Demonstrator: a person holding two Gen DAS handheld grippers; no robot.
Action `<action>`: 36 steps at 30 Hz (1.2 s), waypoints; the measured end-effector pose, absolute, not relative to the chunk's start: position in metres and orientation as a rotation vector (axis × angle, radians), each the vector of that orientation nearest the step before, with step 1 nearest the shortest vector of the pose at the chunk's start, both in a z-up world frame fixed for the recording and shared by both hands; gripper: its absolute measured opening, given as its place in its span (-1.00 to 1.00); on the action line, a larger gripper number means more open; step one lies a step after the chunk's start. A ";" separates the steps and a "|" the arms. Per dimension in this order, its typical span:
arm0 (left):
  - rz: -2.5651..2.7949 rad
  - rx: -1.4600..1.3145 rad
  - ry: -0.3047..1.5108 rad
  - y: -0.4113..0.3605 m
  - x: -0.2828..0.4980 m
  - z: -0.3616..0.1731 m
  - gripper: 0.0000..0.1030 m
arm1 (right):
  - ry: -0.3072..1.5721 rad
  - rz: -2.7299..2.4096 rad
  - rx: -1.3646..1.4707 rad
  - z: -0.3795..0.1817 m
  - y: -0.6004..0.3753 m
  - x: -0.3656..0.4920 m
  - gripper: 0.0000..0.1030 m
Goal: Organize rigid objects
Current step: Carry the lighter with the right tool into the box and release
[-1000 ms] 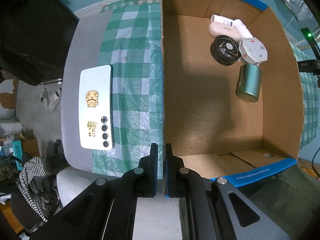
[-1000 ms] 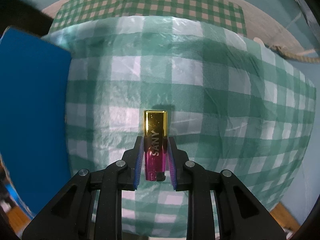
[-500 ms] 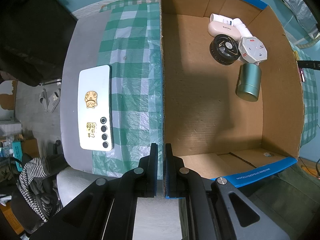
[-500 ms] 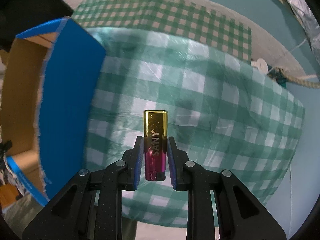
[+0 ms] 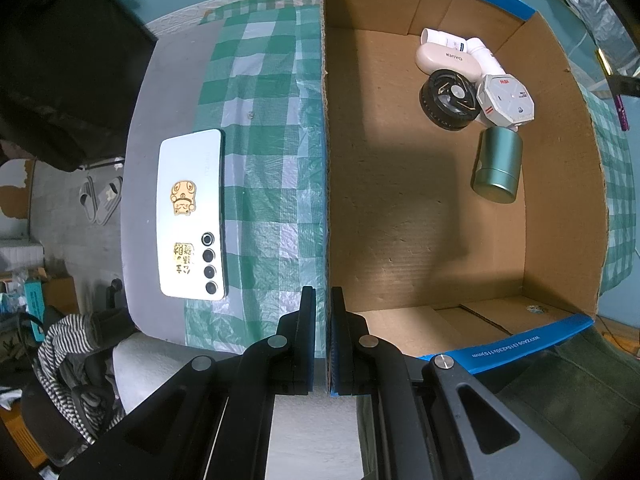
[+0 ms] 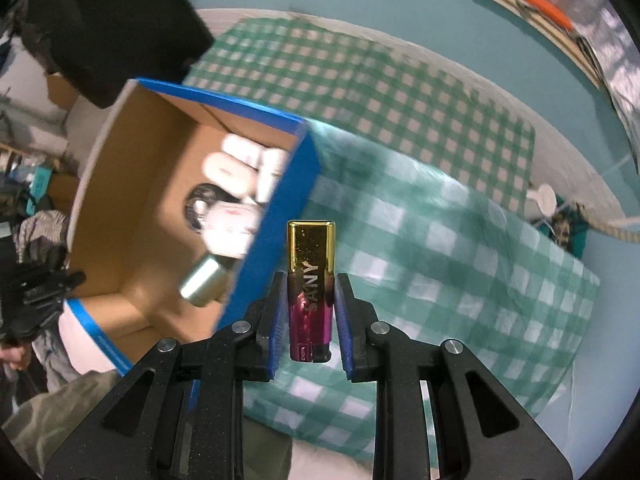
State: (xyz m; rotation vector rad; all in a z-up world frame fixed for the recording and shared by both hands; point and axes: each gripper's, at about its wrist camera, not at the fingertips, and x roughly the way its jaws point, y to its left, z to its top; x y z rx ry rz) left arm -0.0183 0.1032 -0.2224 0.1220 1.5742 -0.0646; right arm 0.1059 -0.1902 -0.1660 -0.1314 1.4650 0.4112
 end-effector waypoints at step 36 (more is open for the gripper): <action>-0.071 0.123 1.570 0.105 -0.019 -0.221 -0.87 | 1.517 0.507 -0.189 -0.190 -0.112 0.089 -0.57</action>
